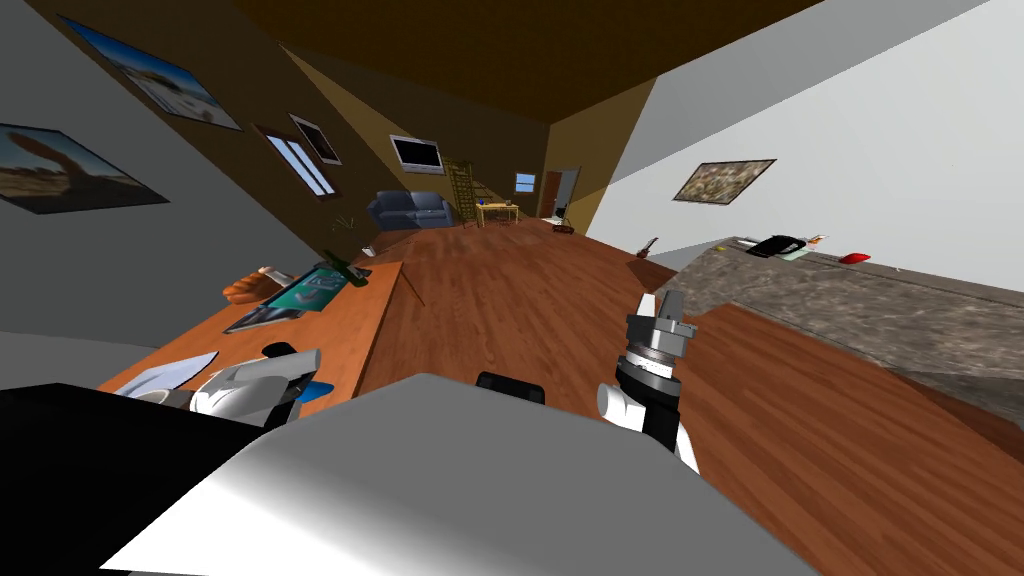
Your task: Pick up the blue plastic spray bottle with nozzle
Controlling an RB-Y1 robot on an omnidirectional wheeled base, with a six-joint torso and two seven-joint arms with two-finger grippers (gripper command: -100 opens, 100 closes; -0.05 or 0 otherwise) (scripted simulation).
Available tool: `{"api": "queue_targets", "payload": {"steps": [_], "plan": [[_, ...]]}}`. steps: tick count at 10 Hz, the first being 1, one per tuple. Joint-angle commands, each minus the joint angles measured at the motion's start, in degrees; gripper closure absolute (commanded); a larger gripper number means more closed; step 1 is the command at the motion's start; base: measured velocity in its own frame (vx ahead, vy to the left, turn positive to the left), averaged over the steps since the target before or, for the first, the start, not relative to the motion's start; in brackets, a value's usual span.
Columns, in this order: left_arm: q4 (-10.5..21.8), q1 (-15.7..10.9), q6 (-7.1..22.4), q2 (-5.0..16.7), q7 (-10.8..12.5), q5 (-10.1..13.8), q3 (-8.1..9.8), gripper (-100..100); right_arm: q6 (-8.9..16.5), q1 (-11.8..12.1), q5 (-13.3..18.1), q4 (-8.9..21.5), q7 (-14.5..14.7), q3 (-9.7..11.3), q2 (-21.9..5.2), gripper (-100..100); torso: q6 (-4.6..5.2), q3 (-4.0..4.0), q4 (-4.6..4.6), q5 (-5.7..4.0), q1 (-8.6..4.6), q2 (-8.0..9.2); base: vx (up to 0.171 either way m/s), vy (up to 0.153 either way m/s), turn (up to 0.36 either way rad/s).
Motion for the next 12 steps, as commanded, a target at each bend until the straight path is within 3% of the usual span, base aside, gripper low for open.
{"api": "queue_targets", "payload": {"steps": [1, 2, 3, 4, 5, 7, 8, 9, 10, 11, 12], "plan": [[-0.14, 0.41, 0.51, 0.67, 2.62, 0.85, -1.54, 100, 0.00, 0.00, 0.00, 0.00, 0.00, 0.00, 0.00, 0, 0.00, 0.00, 0.00, 0.00, 0.00, 0.00, -0.120, 0.002, -0.212], [-0.38, 1.27, 1.18, 1.61, 4.43, 2.16, -3.45, 100, 0.00, 0.01, 0.00, 0.00, 0.00, -0.01, 0.00, 0, -0.13, 0.06, 0.01, 0.01, 0.01, 0.09, -0.100, 0.004, -0.132], [-0.38, 1.27, 1.18, 1.61, 5.13, 2.16, -3.45, 100, 0.00, 0.01, 0.00, 0.00, 0.00, -0.01, 0.00, 0, -0.18, 0.07, 0.01, 0.00, 0.03, 0.13, -0.084, -0.003, -0.084], [-0.62, 2.12, 1.85, 2.56, 7.27, 3.46, -5.37, 100, 0.00, 0.02, 0.00, 0.00, 0.00, -0.01, 0.00, 0, -0.22, 0.07, 0.00, 0.01, 0.01, 0.11, -0.094, -0.010, -0.165], [-0.62, 2.12, 1.85, 2.56, 7.63, 3.46, -5.37, 100, 0.00, 0.01, 0.00, 0.00, 0.00, -0.01, 0.00, 0, -0.15, 0.08, 0.02, -0.01, -0.02, 0.12, -0.068, -0.002, -0.099], [-1.10, 3.84, 3.19, 4.44, 11.45, 6.06, -9.17, 100, 0.00, 0.01, 0.00, 0.00, 0.00, -0.01, 0.00, 0, -0.16, 0.05, 0.01, -0.02, 0.00, 0.08, -0.103, 0.003, -0.194], [-1.10, 3.84, 3.19, 4.44, 12.65, 6.06, -9.20, 100, 0.00, 0.01, 0.00, 0.00, 0.00, -0.01, 0.00, 0, -0.12, 0.10, 0.03, -0.03, 0.02, 0.16, -0.094, 0.003, -0.104], [-1.34, 4.70, 3.86, 5.38, 14.56, 7.37, -11.11, 100, 0.00, 0.02, 0.00, 0.00, 0.00, -0.01, 0.00, 0, -0.23, 0.08, 0.01, -0.02, 0.02, 0.13, -0.085, -0.020, -0.144], [-1.34, 4.70, 3.86, 5.38, 15.16, 7.37, -11.11, 100, 0.00, 0.01, 0.00, 0.00, 0.00, -0.01, 0.00, 0, -0.18, 0.07, 0.01, -0.02, -0.05, 0.11, -0.060, -0.022, -0.075], [-1.57, 5.55, 4.53, 6.32, 17.28, 8.67, -13.02, 100, 0.00, 0.02, 0.00, 0.00, 0.00, -0.01, 0.00, 0, -0.24, 0.03, 0.00, -0.04, -0.07, 0.03, -0.081, -0.016, -0.165], [-1.57, 5.55, 4.53, 6.32, 17.67, 8.67, -13.02, 100, 0.00, 0.01, 0.00, 0.00, 0.00, -0.01, 0.00, 0, -0.16, 0.05, 0.01, -0.06, -0.07, 0.07, -0.071, -0.013, -0.089]]}}
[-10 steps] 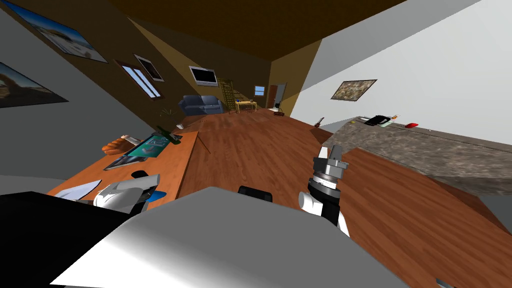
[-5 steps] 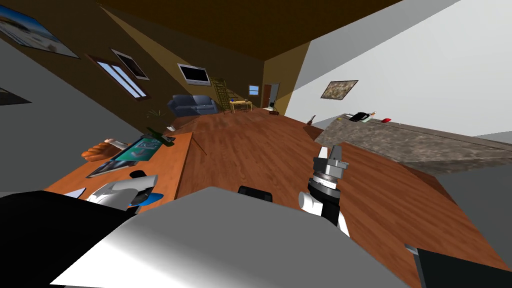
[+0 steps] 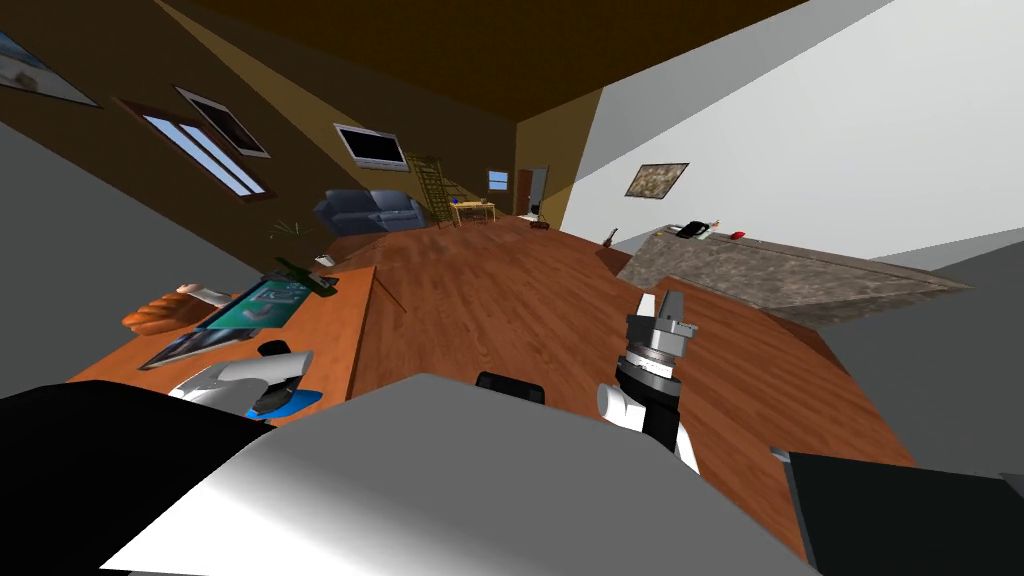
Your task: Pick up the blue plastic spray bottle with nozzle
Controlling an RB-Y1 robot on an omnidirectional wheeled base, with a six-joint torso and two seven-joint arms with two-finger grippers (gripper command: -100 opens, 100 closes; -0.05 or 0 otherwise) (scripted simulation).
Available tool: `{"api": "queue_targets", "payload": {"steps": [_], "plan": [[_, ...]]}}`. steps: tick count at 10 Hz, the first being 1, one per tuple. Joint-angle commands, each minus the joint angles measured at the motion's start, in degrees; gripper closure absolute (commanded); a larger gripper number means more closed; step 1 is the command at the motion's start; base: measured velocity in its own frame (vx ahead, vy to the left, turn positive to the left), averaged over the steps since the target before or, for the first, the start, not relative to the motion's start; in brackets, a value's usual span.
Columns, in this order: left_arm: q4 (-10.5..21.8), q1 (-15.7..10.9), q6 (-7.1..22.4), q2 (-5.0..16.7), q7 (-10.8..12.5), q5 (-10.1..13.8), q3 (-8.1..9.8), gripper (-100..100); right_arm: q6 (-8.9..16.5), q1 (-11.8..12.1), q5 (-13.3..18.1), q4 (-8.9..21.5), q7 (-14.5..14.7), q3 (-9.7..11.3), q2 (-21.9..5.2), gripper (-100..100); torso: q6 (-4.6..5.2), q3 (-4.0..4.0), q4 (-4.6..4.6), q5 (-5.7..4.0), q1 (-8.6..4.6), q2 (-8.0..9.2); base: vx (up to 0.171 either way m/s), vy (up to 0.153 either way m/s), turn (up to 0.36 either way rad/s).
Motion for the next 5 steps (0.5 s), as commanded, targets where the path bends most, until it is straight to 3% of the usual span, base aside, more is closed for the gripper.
{"api": "queue_targets", "payload": {"steps": [1, 2, 3, 4, 5], "plan": [[-0.05, 0.86, 0.69, 1.13, 2.86, 1.47, -2.23, 100, 0.00, 0.00, 0.00, 0.00, 0.00, 0.00, 0.00, 0, 0.00, 0.00, 0.00, 0.00, 0.00, 0.00, -0.081, -0.020, -0.150], [-0.29, 1.72, 1.36, 2.07, 4.44, 2.77, -4.08, 100, 0.00, -0.01, 0.00, 0.00, 0.00, 0.00, 0.00, 0, 0.05, 0.01, 0.01, -0.01, -0.03, 0.03, -0.115, -0.029, -0.270], [-0.29, 1.72, 1.36, 2.07, 5.58, 2.77, -4.14, 100, 0.00, -0.01, 0.00, 0.00, 0.00, 0.01, 0.00, 0, 0.11, 0.05, 0.03, -0.02, -0.06, 0.09, -0.088, -0.016, -0.088], [0.09, 1.26, 1.09, 1.96, 4.56, 2.55, -3.86, 100, 0.00, 0.00, 0.00, 0.00, 0.00, 0.00, 0.00, 0, -0.04, 0.04, 0.00, -0.03, -0.01, 0.07, -0.030, -0.004, 0.003], [0.14, 1.26, 1.10, 2.01, 4.80, 2.60, -3.94, 0, 0.00, 0.01, 0.00, 0.00, 0.00, 0.00, 0.00, 0, -0.04, -0.03, -0.01, -0.01, 0.03, -0.07, -0.007, -0.001, 0.003]]}}
